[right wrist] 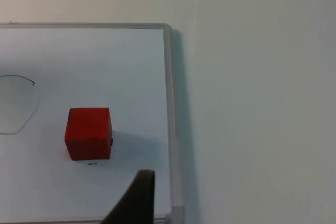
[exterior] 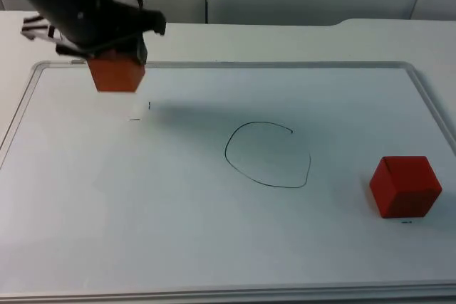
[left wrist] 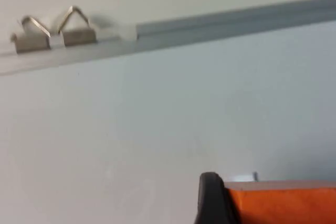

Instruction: Pick up one cube with the left hand and another cube with the right hand. First place the cube in the right hand at the target position, then stack the cube in the left hand on top.

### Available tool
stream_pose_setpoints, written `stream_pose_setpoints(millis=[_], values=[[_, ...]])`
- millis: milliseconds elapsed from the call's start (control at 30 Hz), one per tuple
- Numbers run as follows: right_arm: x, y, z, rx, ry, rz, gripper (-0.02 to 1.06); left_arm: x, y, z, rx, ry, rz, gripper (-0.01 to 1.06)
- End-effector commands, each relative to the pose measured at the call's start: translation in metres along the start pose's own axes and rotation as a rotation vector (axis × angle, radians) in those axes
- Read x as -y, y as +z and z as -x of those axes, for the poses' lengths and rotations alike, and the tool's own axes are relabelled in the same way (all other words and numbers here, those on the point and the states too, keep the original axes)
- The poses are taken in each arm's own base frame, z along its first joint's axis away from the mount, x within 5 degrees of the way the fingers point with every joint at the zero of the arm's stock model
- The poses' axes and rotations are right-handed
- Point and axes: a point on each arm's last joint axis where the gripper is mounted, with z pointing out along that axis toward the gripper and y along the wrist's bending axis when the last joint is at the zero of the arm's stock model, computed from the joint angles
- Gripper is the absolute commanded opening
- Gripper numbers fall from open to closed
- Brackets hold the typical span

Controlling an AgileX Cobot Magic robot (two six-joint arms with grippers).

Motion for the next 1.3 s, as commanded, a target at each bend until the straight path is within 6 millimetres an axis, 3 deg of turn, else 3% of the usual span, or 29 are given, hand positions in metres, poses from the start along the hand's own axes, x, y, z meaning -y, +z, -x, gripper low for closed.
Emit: stream_pose_setpoints(millis=[0,67,100,233,267,400,433,567,767,933,967,1100,1133,1267], values=[[0.000,0.000,0.000,0.003,0.005,-0.001,1.05,0.010,-0.039,0.016,0.069,0.007,-0.025,0.22],[0.000,0.000,0.000,0.003,0.005,-0.001,1.05,0.016,-0.080,0.027,0.139,0.027,-0.039,0.22],[0.000,0.000,0.000,0.003,0.005,-0.001,1.05,0.016,-0.080,0.027,0.139,0.027,-0.039,0.22],[-0.001,0.000,0.000,0.003,-0.008,0.008,1.05,0.025,-0.161,0.036,0.256,0.079,-0.053,0.22],[-0.001,0.000,0.000,0.003,-0.008,0.008,1.05,0.025,-0.161,0.036,0.256,0.079,-0.053,0.22],[-0.002,0.000,0.000,0.003,-0.013,0.014,1.05,0.029,-0.231,0.029,0.323,0.141,-0.038,0.22],[-0.002,0.000,0.000,0.003,-0.013,0.014,1.05,0.029,-0.231,0.029,0.323,0.141,-0.038,0.22],[-0.002,0.000,0.000,0.003,-0.013,0.014,1.05,0.028,-0.278,0.012,0.367,0.177,-0.021,0.22],[-0.002,0.000,0.000,0.003,-0.013,0.014,1.05,0.024,-0.309,-0.024,0.430,0.187,-0.017,0.22],[-0.002,0.000,0.000,0.003,-0.013,0.014,1.05,0.014,-0.327,-0.086,0.454,0.185,-0.020,0.22],[-0.002,0.000,0.000,0.003,-0.013,0.014,1.05,0.014,-0.327,-0.086,0.454,0.185,-0.020,0.22],[-0.002,0.000,0.000,0.003,-0.013,0.014,1.05,0.003,-0.325,-0.141,0.451,0.160,-0.025,0.22],[-0.002,0.000,0.000,0.003,-0.013,0.014,1.05,0.003,-0.325,-0.141,0.451,0.160,-0.025,0.22],[-0.002,0.000,0.000,0.003,-0.013,0.014,1.05,-0.005,-0.322,-0.181,0.471,0.159,-0.028,0.22]])
